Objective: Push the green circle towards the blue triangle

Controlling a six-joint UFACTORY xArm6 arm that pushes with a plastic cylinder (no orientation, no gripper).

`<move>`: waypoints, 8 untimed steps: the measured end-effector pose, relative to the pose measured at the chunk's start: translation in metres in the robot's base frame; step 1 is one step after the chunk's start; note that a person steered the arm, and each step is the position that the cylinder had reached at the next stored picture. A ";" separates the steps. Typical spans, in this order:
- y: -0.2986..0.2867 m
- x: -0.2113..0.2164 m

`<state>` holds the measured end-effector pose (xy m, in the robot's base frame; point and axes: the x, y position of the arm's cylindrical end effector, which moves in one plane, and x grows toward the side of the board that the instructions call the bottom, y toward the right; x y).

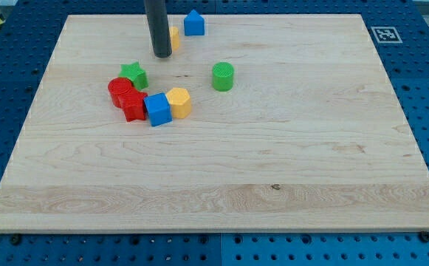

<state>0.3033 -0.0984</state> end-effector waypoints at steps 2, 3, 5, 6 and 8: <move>0.000 -0.009; 0.000 -0.010; 0.039 0.030; 0.065 0.068; 0.116 0.092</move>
<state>0.3957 0.0180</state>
